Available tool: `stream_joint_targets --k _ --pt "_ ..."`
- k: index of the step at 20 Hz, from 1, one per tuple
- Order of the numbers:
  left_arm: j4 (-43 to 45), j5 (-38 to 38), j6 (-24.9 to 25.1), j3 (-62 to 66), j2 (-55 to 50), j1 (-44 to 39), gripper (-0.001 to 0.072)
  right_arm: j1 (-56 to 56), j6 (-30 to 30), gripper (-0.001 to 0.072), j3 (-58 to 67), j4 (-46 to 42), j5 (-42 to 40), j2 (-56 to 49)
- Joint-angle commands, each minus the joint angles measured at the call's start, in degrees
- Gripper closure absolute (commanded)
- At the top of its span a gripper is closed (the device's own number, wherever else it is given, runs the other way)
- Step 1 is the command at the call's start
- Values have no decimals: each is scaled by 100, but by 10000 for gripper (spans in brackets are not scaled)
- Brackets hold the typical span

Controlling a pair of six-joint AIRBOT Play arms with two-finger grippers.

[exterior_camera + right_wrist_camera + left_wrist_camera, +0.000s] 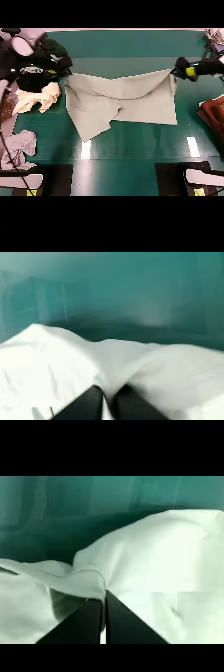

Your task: Fold the shirts.

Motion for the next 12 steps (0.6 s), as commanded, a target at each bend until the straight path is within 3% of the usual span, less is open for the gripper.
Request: stream_joint_targets --k 1,2,3,7,9,12 --pt "-186 1106 61 -24 -509 2 425 385 -610 408 876 48 -586 -992" --pt "-170 1351 59 129 -509 4 52 385 -610 262 1250 46 -586 -1169" --pt "-168 1506 90 358 -509 4 4 380 -610 175 1665 44 -566 -1335" --pt "328 1292 514 1910 -507 4 6 90 -807 165 2922 39 -74 -1473" --pt "927 260 1084 2529 -483 2 7 -138 -846 165 3252 -79 927 -1370" --pt "2083 -1300 1141 2485 -391 2 7 -439 -804 165 3274 -634 2879 -1237"
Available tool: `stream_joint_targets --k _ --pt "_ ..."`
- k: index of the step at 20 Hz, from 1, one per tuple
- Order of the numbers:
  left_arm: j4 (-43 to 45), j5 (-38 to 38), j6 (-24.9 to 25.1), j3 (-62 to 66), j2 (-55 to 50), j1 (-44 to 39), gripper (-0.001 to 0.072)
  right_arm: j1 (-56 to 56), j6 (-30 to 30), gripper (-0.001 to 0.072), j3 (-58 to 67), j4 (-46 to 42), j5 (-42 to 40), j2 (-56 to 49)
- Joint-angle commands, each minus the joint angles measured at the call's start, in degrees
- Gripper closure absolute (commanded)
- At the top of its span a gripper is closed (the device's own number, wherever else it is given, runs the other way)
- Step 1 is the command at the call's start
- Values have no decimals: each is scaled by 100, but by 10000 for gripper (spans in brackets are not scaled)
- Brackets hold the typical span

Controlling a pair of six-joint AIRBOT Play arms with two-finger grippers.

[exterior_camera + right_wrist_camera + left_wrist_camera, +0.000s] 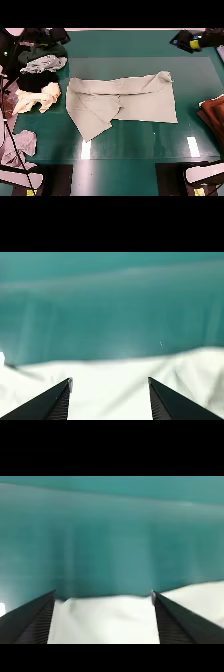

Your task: Fold the shirts.

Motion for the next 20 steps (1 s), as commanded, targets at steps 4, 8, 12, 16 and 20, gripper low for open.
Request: stream_joint_targets --k 4,8,12,16,20 --pt "999 -2238 693 -636 59 4 7 -529 -22 166 249 -426 2590 140" --pt "476 -2090 1145 -1504 142 4 9 -669 -24 166 -240 -435 2542 662" --pt "-42 -1419 1375 -2684 590 7 395 -994 -337 167 -2767 -216 1530 2028" --pt "-68 -455 1322 -4238 1309 7 243 -1574 -1043 168 -4780 1084 741 3095" --pt "-938 223 1357 -4913 1539 540 166 -1923 -1134 168 -5709 1019 737 3665"
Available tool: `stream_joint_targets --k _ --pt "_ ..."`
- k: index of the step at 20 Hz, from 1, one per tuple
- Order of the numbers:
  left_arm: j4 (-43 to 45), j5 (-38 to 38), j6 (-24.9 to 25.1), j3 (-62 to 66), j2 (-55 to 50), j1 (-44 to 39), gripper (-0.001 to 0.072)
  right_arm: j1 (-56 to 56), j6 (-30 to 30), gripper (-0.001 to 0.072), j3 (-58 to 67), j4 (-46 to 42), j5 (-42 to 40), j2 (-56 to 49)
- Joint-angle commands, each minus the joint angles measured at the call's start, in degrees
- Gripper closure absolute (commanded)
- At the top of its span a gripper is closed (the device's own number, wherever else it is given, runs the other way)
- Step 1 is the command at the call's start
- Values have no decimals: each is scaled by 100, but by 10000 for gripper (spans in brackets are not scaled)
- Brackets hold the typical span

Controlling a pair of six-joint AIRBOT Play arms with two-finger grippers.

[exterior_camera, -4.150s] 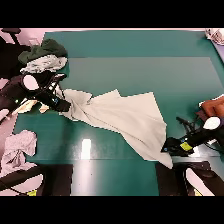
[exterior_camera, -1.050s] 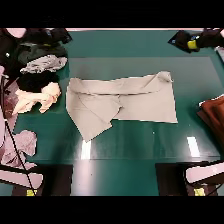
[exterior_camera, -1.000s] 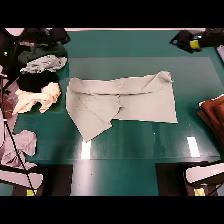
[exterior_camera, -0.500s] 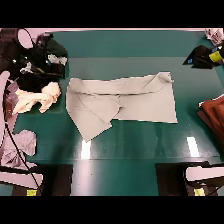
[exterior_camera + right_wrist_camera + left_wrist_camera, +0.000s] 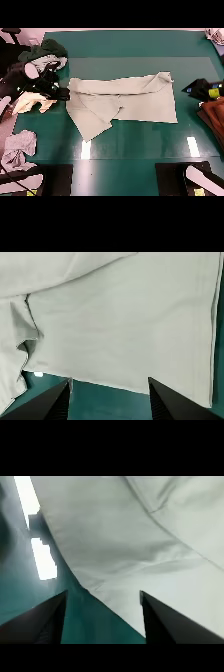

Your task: Fold the shirts.

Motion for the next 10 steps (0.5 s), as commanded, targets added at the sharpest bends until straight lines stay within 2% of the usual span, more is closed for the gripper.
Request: stream_joint_targets --k 1,2,3,5,7,10 --pt "-938 647 151 -697 184 597 165 -361 -205 168 -988 221 -186 629" --pt "-1296 658 400 -776 179 896 153 -422 -205 168 -1167 219 -157 791" --pt "-1644 632 693 -787 151 1134 85 -433 -205 168 -1300 219 -146 942" --pt "-2079 413 1217 -789 15 1484 87 -428 -208 168 -1530 219 -175 1204" --pt "-2142 68 1414 -789 -286 1576 87 -428 -208 168 -1676 214 -186 1353" --pt "-2717 -57 1781 -789 -737 1563 87 -431 -205 167 -1672 7 -157 1357"
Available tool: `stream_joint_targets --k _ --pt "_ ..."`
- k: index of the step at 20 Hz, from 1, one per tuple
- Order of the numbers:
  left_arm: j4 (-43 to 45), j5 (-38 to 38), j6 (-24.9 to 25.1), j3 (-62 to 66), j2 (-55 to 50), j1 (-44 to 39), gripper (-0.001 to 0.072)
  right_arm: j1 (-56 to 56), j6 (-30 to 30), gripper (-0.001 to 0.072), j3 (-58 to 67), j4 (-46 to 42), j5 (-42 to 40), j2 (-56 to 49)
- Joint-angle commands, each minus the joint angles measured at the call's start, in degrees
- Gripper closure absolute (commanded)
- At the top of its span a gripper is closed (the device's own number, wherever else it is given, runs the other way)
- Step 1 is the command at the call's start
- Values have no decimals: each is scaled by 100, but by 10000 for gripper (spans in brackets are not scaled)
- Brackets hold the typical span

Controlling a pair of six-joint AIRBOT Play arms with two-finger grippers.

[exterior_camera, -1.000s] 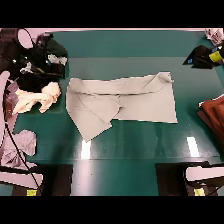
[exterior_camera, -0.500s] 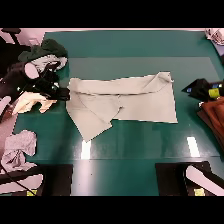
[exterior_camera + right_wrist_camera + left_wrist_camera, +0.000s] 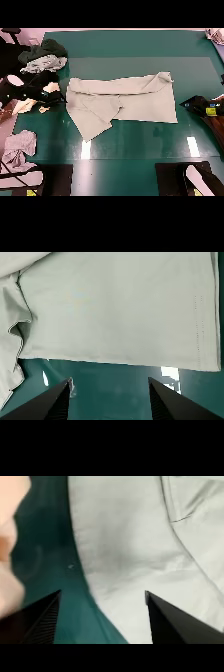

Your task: Fold the shirts.

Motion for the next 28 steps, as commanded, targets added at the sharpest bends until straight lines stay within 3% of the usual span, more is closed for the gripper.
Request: stream_joint_targets --k 1,9,14,16,18,20,24,28 --pt "-570 -243 518 -31 -437 118 87 -15 -7 167 -122 -343 11 114" --pt "-269 -33 608 -52 -772 90 89 -17 7 163 -120 -846 -11 -122" --pt "-269 122 640 -46 -940 -492 120 -17 -46 161 -120 -850 -59 -579" --pt "-345 275 586 -46 -942 -549 497 -17 -87 70 -120 -859 -140 -758" --pt "-391 127 588 -20 -938 -535 535 -22 -297 48 -120 -863 -166 -990" --pt "-341 -118 636 39 -918 -518 681 -22 -444 27 -120 -866 -251 -1303" --pt "-352 -302 629 50 -769 -520 681 -28 -562 27 -120 -1305 -442 -1987" --pt "-356 -485 542 48 -667 -520 681 31 -682 27 -120 -1113 -962 -2544"
